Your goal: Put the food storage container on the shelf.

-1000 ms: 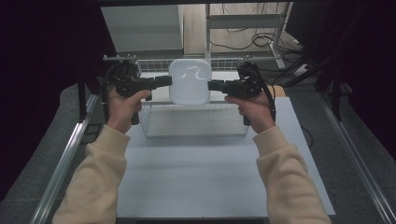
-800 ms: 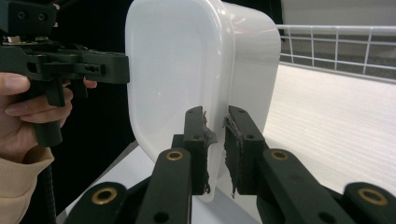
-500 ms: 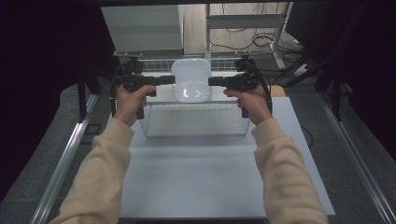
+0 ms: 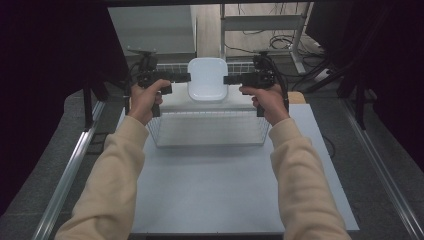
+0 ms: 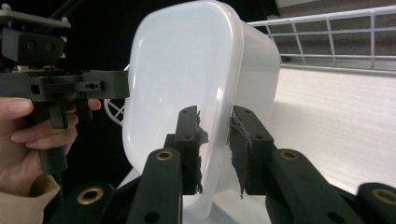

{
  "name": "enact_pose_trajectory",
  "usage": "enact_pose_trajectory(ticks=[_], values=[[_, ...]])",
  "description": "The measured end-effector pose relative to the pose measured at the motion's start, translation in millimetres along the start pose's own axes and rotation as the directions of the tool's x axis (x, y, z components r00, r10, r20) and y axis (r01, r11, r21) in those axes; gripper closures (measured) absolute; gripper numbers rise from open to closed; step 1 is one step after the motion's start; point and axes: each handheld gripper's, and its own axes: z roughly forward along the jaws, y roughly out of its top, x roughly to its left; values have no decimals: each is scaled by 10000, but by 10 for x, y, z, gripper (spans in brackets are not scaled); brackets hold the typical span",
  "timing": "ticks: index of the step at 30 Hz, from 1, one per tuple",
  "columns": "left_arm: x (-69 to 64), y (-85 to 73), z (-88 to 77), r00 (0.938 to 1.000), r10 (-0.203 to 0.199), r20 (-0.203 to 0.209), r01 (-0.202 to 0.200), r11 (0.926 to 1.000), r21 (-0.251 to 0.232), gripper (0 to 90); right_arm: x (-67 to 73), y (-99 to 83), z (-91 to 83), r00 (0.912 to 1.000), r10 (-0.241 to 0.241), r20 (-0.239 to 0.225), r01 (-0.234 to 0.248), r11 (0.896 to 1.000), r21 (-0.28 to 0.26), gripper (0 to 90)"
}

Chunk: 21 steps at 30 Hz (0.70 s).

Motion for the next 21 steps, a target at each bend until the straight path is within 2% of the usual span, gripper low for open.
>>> enact_pose_trajectory(ticks=[3, 5, 6, 7, 11, 14, 17, 19, 21], values=[[87, 51, 50, 9988, -495, 23, 495, 9987, 135, 738, -53, 37, 73, 9979, 649, 87, -650, 9979, 38, 692], [118, 58, 62, 9981, -623, 35, 622, 9980, 131, 729, -66, 44, 91, 9969, 787, 74, -788, 9969, 37, 687], [174, 72, 90, 9950, -983, 155, 982, 9951, 73, 727, -97, 64, 121, 9943, 1070, 26, -1070, 9942, 42, 680], [200, 79, 104, 9936, -1115, 174, 1113, 9938, 73, 725, -108, 70, 129, 9930, 1179, 8, -1179, 9930, 67, 678], [274, 84, 164, 9900, -1407, 132, 1406, 9901, 52, 705, -177, 84, 181, 9836, 1802, -102, -1801, 9836, 64, 668], [297, 79, 173, 9900, -1392, 223, 1392, 9903, 19, 697, -214, 82, 198, 9794, 2003, -244, -2004, 9797, 14, 666], [303, 75, 172, 9902, -1363, 290, 1362, 9907, 31, 689, -225, 80, 197, 9798, 1974, -313, -1975, 9803, 13, 665], [268, 63, 172, 9943, -1017, 306, 1020, 9948, -74, 629, -209, 75, 194, 9837, 1786, -193, -1786, 9839, 15, 584], [209, 49, 140, 9976, -657, 215, 663, 9974, -282, 535, -152, 67, 164, 9906, 1359, 180, -1352, 9902, -349, 478]])
